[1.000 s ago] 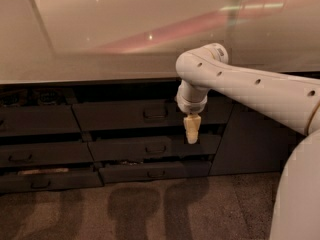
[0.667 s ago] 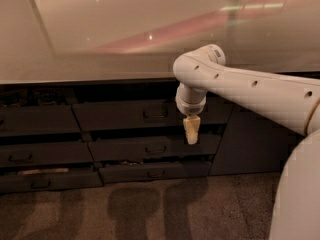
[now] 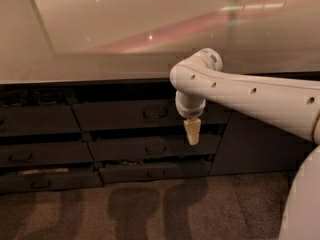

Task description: Open top drawer

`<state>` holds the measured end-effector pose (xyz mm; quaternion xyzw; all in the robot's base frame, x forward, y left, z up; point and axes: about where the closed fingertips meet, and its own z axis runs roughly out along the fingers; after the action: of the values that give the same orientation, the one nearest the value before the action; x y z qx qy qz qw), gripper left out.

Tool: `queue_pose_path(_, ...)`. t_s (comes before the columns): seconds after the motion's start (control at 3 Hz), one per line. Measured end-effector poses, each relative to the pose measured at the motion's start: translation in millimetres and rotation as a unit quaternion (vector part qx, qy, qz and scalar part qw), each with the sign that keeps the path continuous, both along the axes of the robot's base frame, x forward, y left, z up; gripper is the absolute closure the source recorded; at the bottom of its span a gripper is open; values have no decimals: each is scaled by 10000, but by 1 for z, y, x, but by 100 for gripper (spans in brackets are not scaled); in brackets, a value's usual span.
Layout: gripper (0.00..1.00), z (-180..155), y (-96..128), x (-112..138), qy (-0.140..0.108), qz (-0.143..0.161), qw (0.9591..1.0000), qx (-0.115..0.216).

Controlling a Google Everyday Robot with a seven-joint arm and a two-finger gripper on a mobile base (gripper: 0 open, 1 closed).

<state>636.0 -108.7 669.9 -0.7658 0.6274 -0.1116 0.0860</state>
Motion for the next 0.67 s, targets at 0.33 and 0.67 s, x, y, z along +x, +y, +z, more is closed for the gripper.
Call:
queue_pose_path(0.33, 0, 1, -6, 7, 20, -69, 10000, 16)
queue_pose_path(0.67, 0, 9, -21, 23, 40, -261, 9996, 23)
